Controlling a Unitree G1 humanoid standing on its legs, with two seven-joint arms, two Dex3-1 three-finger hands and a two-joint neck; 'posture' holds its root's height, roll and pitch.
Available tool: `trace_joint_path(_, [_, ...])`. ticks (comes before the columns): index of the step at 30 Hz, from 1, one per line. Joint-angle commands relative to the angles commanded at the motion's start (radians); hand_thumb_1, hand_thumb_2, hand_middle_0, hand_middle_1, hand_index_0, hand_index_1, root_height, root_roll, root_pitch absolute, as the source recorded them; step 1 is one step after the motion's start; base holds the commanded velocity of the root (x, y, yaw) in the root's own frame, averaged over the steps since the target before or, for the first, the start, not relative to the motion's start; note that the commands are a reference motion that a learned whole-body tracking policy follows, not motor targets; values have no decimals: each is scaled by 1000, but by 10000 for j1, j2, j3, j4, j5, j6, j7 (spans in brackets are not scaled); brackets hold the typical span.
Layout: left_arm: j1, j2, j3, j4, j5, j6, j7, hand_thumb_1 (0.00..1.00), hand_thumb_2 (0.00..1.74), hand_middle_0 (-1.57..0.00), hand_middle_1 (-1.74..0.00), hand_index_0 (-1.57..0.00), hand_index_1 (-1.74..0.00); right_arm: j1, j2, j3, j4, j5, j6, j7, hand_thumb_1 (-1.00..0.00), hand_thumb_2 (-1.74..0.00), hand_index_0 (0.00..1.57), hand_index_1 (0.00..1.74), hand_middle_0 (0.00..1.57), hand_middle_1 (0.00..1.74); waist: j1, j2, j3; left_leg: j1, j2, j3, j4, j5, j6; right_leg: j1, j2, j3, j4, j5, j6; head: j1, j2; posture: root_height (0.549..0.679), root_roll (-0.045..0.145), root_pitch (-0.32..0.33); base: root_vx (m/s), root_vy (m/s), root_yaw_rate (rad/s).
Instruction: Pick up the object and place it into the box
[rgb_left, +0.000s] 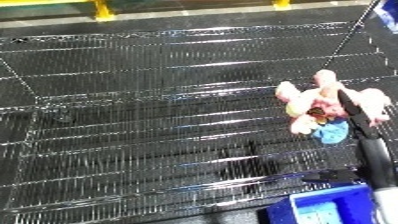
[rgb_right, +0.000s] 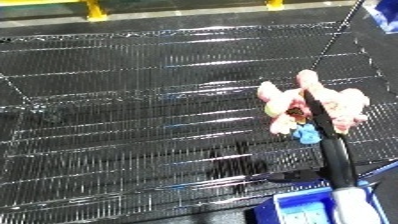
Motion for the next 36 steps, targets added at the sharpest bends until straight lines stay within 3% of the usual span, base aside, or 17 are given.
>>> trace_joint_path(10, [25,273,-533,26,-283,-142,-126,1000,1740,-1570,-1740,-1570,-1740,-1339,-1527,838,1651,-220,305,107,0,0,0,0,0,0,46,257,9,-172,-35,27,-66,63,-16,-365,-35,95,66,68,32,2453,-114,627,60,-185,12,-23,-34])
trace_joint_path(17, [59,628,-981,-5,-571,-342,-212,1000,1740,-1570,-1740,-1570,-1740,-3418,-2891,2086,4026,-406,881,140,0,0,0,0,0,0,138,638,9,-416,-107,21,-118,115,-37,-743,-71,166,164,105,55,4468,669,627,66,-155,12,-7,-22])
trace_joint_path(21, [167,771,-1308,41,-756,-420,-235,1000,1740,-1570,-1740,-1570,-1740,-5341,-3622,3220,5986,-654,1064,253,0,0,0,0,0,0,262,909,-5,-583,-161,5,-113,141,-66,-968,-95,208,236,109,23,5284,1105,627,71,-137,8,9,-27])
trace_joint_path(28, [287,963,-1732,229,-780,-452,-257,1000,1740,-1570,-1740,-1570,-1740,-7754,-4101,4772,8378,-1159,1113,457,0,0,0,0,0,0,448,1246,-46,-885,-261,1,-142,242,-114,-1473,-154,250,449,96,-29,5748,1927,626,82,-107,11,2,-15])
trace_joint_path(36, [528,950,-1818,384,-878,-467,-287,1000,1740,-1570,-1740,-1570,-1740,-9564,-4386,6034,9455,-1416,1219,605,0,0,0,0,0,0,498,1605,9,-1485,-342,9,-99,401,-148,-2308,-220,332,779,70,-67,5890,3299,622,97,-61,13,-22,-11])
